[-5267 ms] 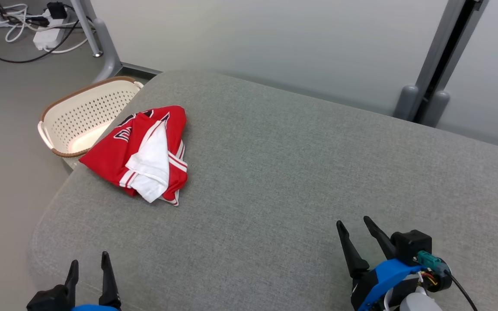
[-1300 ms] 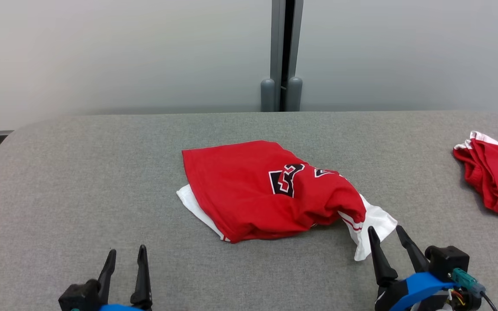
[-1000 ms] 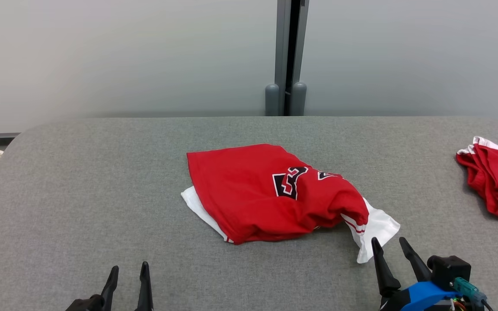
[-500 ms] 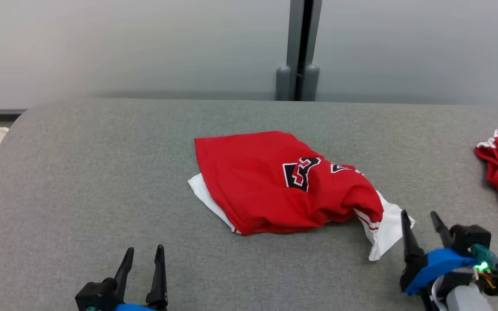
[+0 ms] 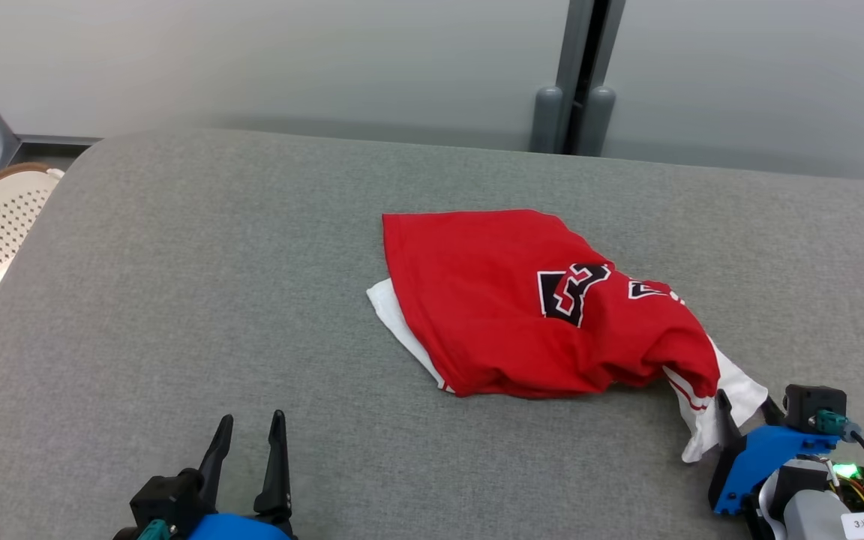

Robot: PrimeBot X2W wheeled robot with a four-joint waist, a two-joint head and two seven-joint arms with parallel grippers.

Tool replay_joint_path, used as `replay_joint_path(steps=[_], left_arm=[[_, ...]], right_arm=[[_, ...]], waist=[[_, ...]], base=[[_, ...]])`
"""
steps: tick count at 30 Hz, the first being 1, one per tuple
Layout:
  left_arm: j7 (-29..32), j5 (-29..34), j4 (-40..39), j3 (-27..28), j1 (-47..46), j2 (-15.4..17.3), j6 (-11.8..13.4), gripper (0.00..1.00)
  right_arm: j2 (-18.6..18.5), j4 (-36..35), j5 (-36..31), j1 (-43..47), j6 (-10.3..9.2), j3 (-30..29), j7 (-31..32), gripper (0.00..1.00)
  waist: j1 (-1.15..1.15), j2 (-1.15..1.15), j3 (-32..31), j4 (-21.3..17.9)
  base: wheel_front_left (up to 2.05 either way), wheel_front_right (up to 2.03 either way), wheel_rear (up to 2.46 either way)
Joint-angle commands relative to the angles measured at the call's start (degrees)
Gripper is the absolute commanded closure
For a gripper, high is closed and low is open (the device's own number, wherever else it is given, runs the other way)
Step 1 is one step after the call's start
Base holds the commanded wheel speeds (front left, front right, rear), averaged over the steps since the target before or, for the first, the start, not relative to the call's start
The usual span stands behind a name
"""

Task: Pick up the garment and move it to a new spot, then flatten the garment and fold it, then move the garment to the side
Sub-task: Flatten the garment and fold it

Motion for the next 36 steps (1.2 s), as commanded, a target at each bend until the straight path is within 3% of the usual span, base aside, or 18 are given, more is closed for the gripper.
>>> replay_joint_path(steps=[1, 6, 9, 15, 18, 22, 29, 36], left_arm=[[-0.1, -0.2, 0.0, 0.3, 0.3, 0.0, -0.1, 0.0], [-0.1, -0.4, -0.2, 0.0, -0.1, 0.0, -0.1, 0.0], [-0.1, -0.7, -0.4, -0.7, -0.6, 0.0, -0.1, 0.0], [-0.2, -1.3, 0.2, -1.5, 0.5, 0.0, -0.1, 0.0], [-0.2, -1.3, 0.3, -1.7, 1.7, 0.0, -0.1, 0.0], [-0.2, -1.5, 0.7, -1.7, 3.4, 0.0, -0.1, 0.0], [-0.2, -1.9, 1.3, -2.1, 4.2, 0.0, -0.1, 0.0], [-0.2, -2.3, 1.7, -3.1, 3.4, 0.0, -0.1, 0.0]], right_arm=[[0.2, 4.0, -0.5, 3.1, -0.14, -0.7, 1.6, 1.0], [0.2, 3.3, 1.5, -0.6, -0.13, 0.3, -1.5, 1.0], [0.1, 0.1, 5.3, -4.7, -0.07, 4.1, -2.8, 1.0], [0.1, -19.1, 22.5, -8.5, -0.07, 17.5, -2.9, 1.0], [-0.3, -28.4, 28.3, -11.7, -0.07, 22.1, -2.9, 1.0], [-2.3, -35.0, 33.2, -17.4, -0.07, 28.0, -2.9, 1.0], [-2.4, -37.2, 37.2, -29.3, -0.07, 35.8, -2.3, 1.0], [-1.3, -32.7, 38.3, -38.1, -0.07, 41.5, -2.5, 1.0]], waist=[[0.0, 0.0, -0.4, -0.7], [0.0, 0.0, -1.0, -2.0], [0.0, 0.0, -1.6, -2.8], [0.0, 0.0, -4.0, -3.3], [0.0, 0.0, -5.4, -3.1], [0.0, 0.0, -6.8, -2.4], [0.0, 0.0, -7.7, -0.4], [0.0, 0.0, -8.2, 3.3]], base=[[0.0, 0.0, 0.0], [0.0, 0.0, 0.0], [0.0, 0.0, 0.0], [0.0, 0.0, 0.0], [0.0, 0.0, 0.0], [0.0, 0.0, 0.0], [0.0, 0.0, 0.0], [0.0, 0.0, 0.0]])
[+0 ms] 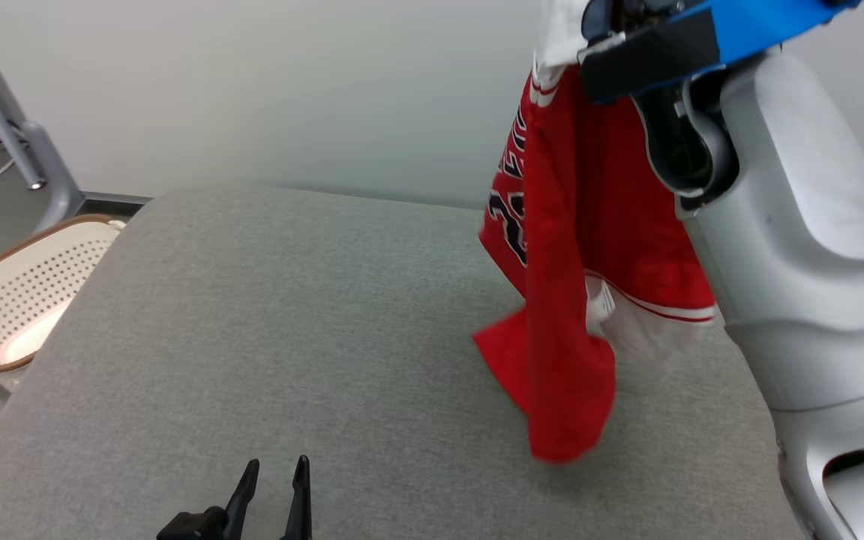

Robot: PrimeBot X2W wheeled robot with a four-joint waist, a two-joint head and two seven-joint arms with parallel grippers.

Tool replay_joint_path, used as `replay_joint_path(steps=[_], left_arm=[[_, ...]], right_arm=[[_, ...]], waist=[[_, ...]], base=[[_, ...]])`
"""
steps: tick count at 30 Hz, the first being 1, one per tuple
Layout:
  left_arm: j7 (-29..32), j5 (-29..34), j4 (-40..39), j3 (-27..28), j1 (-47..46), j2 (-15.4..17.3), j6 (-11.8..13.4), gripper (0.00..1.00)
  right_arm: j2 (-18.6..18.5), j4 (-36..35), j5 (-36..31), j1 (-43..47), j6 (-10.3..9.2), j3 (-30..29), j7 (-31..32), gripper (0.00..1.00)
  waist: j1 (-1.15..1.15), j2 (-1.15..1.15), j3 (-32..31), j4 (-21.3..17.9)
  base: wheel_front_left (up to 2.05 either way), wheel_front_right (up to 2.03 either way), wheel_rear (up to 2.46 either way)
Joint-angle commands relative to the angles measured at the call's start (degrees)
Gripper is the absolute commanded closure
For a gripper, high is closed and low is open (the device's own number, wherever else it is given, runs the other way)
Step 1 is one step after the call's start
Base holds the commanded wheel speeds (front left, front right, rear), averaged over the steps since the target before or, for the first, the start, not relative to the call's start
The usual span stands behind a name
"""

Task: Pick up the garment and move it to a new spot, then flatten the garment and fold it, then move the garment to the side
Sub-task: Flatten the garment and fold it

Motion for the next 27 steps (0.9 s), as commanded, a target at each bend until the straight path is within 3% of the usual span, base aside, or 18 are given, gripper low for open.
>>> replay_joint_path(steps=[1, 10, 20, 21, 22, 27], left_arm=[[-0.2, -0.2, 0.0, -0.1, -0.3, 0.0, -0.1, 0.0], [-0.2, -0.4, 0.3, -0.7, 0.8, 0.0, -0.1, 0.0], [-0.2, -0.8, -0.4, -1.8, -1.9, 0.0, -0.1, 0.0], [-0.2, -0.8, -0.3, -2.2, -2.3, 0.0, -0.1, 0.0], [-0.2, -0.9, -0.3, -2.5, -2.8, 0.0, -0.1, 0.0], [-0.2, -1.4, -0.2, -3.1, -4.3, 0.0, -0.1, 0.0]], right_arm=[[0.2, 1.0, 0.1, -1.6, 0.0, 0.2, -0.2, 1.0], [-0.4, 10.6, -2.5, -5.7, 0.0, -2.9, -0.5, 1.0], [-6.9, 31.3, -17.2, -4.6, 0.0, -13.6, -0.2, 1.0], [-7.8, 33.3, -19.1, -4.0, 0.0, -15.1, -0.2, 0.95], [-8.6, 35.2, -20.6, -3.4, 0.0, -16.8, -0.2, 0.0], [-10.0, 38.7, -27.6, 0.3, 0.01, -24.6, -0.4, 0.0]], waist=[[0.0, 0.0, 0.2, 0.9], [0.0, 0.0, 0.8, 4.7], [0.0, 0.0, 5.1, 6.7], [0.0, 0.0, 5.7, 6.8], [0.0, 0.0, 6.2, 7.0], [0.0, 0.0, 8.0, 7.2]], base=[[0.0, 0.0, 0.0], [0.0, 0.0, 0.0], [0.0, 0.0, 0.0], [0.0, 0.0, 0.0], [0.0, 0.0, 0.0], [0.0, 0.0, 0.0]])
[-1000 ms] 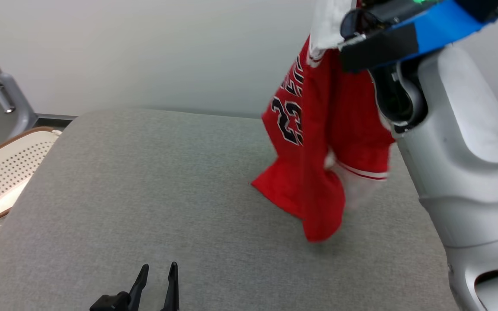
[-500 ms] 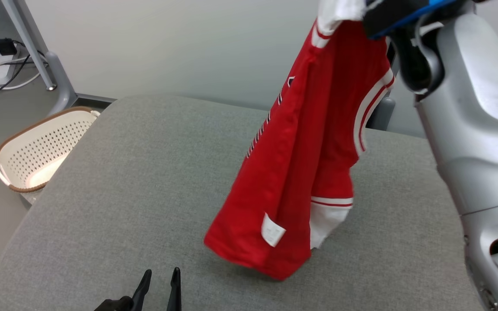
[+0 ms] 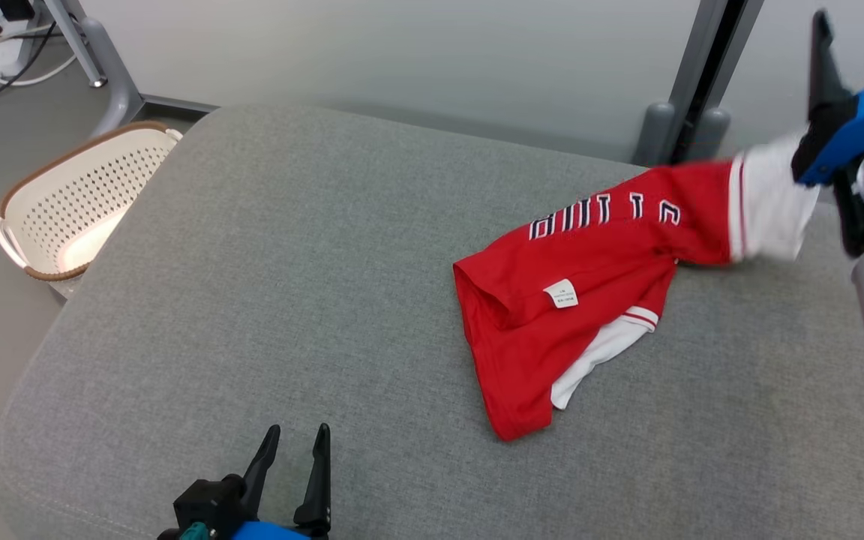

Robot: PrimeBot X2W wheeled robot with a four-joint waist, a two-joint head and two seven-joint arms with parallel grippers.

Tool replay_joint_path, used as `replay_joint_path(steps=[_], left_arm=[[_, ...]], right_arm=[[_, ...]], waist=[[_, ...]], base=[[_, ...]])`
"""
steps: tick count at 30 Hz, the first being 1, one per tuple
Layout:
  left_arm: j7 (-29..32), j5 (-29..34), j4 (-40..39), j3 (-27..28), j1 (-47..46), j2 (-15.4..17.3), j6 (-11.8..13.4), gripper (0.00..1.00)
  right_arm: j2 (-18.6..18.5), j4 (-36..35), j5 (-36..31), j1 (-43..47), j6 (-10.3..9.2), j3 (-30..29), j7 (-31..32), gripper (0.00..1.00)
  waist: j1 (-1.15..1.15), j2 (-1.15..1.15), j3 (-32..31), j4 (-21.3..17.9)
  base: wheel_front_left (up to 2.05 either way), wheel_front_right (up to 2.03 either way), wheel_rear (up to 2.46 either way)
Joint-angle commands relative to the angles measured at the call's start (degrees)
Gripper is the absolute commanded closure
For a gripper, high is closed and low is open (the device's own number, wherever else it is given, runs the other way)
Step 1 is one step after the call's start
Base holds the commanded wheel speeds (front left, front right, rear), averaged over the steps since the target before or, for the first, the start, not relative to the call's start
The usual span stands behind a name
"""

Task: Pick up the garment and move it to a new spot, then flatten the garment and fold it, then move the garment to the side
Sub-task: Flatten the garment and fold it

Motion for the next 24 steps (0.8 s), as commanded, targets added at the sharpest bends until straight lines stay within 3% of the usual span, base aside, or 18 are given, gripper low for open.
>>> replay_joint_path(steps=[1, 5, 10, 16, 24], left_arm=[[-0.2, -0.3, 0.0, 0.0, -0.9, 0.0, -0.1, 0.0], [-0.2, -0.1, 0.3, 0.1, -1.0, 0.0, -0.1, 0.0], [-0.2, 0.1, 0.4, 0.0, -1.4, 0.0, -0.1, 0.0], [-0.2, 0.1, 0.1, -0.4, -1.6, 0.0, -0.1, 0.0], [-0.2, -0.3, 0.1, -1.4, -1.9, 0.0, -0.1, 0.0]], right_arm=[[1.1, -0.1, -1.6, 2.3, 0.02, -0.8, -0.3, 0.0], [3.9, -3.7, -3.5, 7.4, 0.01, -3.4, -0.3, 0.0], [8.0, -7.6, -1.6, 15.8, 0.01, -2.2, -0.3, 0.0], [11.2, -6.4, 3.5, 26.5, 0.01, 6.2, -0.4, 0.0], [12.0, -6.4, 15.2, 32.1, 0.01, 20.1, 0.0, 0.0]], waist=[[-0.01, 0.0, 0.4, 0.0], [-0.01, 0.0, 0.6, -1.2], [-0.01, 0.0, 0.2, -2.6], [-0.01, 0.0, 0.0, -3.3], [-0.01, 0.0, 1.3, -2.3]], base=[[0.0, 0.0, 0.0], [0.0, 0.0, 0.0], [0.0, 0.0, 0.0], [0.0, 0.0, 0.0], [0.0, 0.0, 0.0]])
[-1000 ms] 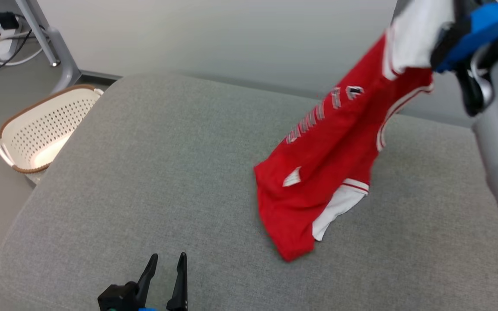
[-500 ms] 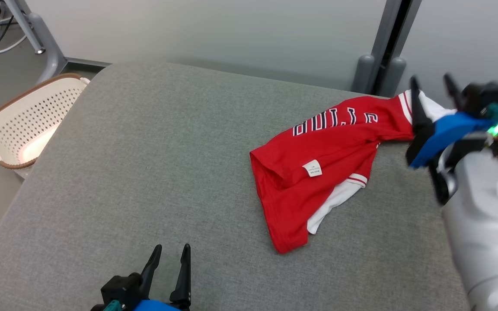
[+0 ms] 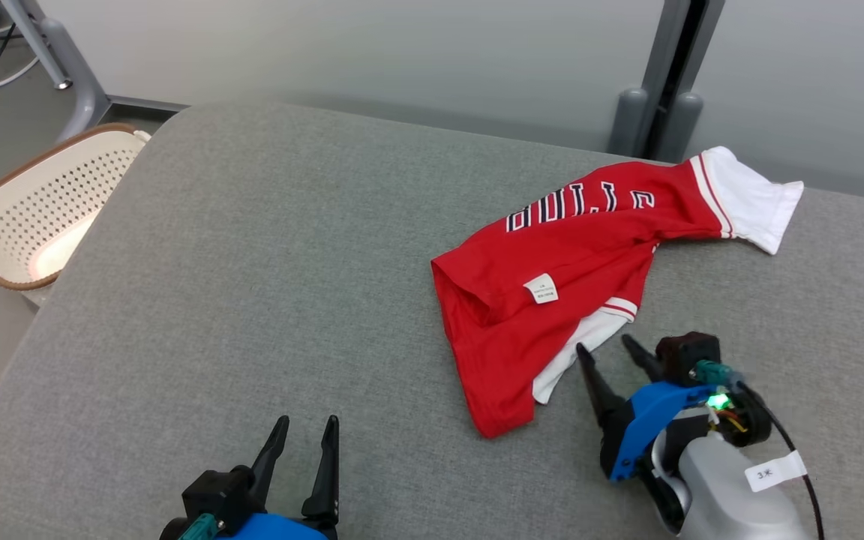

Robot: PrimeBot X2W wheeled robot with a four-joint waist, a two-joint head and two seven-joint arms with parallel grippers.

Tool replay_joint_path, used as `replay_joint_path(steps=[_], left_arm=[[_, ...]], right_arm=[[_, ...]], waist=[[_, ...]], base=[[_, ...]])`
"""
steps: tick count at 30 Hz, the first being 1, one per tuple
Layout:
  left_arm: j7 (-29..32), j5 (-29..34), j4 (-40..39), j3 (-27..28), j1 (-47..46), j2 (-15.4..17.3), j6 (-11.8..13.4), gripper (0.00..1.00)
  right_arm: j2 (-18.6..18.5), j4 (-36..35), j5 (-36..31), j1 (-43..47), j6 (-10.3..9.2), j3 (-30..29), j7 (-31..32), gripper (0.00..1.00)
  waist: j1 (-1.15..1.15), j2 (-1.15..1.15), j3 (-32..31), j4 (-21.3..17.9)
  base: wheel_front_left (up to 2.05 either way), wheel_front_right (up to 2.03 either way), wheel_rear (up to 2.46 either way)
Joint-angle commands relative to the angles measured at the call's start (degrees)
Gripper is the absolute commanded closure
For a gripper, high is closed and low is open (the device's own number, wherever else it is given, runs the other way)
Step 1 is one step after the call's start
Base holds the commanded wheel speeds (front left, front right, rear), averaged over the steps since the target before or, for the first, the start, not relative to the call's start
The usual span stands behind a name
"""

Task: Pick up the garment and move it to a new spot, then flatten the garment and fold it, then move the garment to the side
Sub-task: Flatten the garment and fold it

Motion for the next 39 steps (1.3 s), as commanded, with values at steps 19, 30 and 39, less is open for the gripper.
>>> replay_joint_path(steps=[19, 30, 39], left_arm=[[-0.2, -0.9, 0.2, 0.3, -0.3, 0.0, -0.1, 0.0], [-0.2, -0.1, -0.3, 1.0, 0.8, 0.0, -0.1, 0.0], [-0.2, 0.2, -0.7, 0.6, 1.8, 0.0, -0.1, 0.0]], right_arm=[[0.1, 8.9, 2.7, 0.3, 0.0, 6.5, 1.0, 0.94], [-2.2, 1.9, 1.8, 4.1, -0.03, -1.3, -0.2, 1.0], [-4.3, -11.9, 0.9, 10.4, -0.01, -7.1, -0.2, 1.0]], waist=[[0.0, 0.0, 1.1, 3.0], [0.0, 0.0, -1.7, -1.7], [0.0, 0.0, -4.3, -7.6]], base=[[0.0, 0.0, 0.0], [0.0, 0.0, 0.0], [0.0, 0.0, 0.0]])
